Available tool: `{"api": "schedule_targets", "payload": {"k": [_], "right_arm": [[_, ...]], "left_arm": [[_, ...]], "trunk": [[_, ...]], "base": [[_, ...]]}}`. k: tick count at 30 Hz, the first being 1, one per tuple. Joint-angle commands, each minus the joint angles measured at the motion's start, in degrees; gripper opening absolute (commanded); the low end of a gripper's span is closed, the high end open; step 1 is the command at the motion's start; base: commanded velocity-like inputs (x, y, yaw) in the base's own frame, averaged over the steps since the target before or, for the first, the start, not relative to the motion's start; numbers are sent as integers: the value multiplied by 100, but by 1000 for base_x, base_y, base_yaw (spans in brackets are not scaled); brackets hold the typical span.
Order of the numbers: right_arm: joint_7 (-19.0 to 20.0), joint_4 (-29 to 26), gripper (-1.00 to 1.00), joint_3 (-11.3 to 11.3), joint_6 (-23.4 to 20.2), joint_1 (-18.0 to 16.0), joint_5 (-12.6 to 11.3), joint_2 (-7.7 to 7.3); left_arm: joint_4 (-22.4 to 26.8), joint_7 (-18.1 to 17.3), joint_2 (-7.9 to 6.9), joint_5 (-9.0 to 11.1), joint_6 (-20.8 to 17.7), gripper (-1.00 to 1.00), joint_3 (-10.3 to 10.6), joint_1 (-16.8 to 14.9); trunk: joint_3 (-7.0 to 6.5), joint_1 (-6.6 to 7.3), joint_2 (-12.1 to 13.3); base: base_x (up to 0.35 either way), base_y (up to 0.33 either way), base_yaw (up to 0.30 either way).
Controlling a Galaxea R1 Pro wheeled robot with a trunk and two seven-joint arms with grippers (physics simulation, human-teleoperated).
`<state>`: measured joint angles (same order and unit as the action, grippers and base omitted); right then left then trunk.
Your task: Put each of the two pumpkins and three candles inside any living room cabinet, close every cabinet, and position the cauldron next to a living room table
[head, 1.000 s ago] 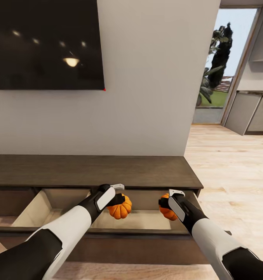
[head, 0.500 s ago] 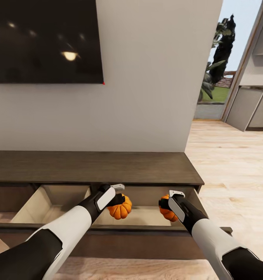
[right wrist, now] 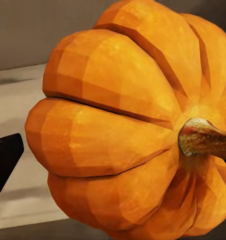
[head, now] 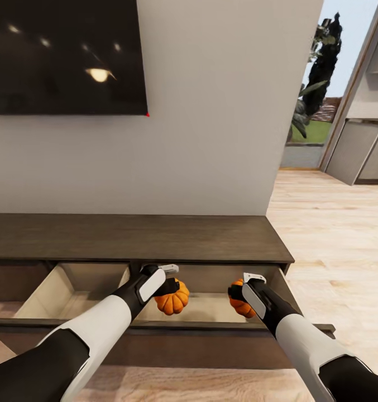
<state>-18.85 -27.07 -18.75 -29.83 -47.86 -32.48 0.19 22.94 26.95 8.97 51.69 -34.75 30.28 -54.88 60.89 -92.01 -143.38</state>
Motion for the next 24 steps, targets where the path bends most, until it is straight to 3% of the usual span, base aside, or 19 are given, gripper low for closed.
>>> {"api": "schedule_targets", "payload": {"k": [1,7,13,24], "right_arm": [[-48,-9,-100,-41,-14,-4,-57,-5],[-48,-10,-100,-41,-14,-4,-57,-10],[-48,-9,-100,-41,-14,-4,-57,-11],[-48,-9,-100,-45,-14,-4,-57,-9]], "left_arm": [[1,47,-6,60,-5,-100,42,-5],[-24,47,-2,61,-5,-100,53,-5],[-25,43,7,52,-12,-100,57,-5],[-17,47,8,43,-9,-100,57,-5]], "trunk": [[5,1,-2],[5,1,-2],[5,1,-2],[249,-28,-17]], "base": [[143,0,0],[227,0,0],[35,0,0],[1,0,0]]}}
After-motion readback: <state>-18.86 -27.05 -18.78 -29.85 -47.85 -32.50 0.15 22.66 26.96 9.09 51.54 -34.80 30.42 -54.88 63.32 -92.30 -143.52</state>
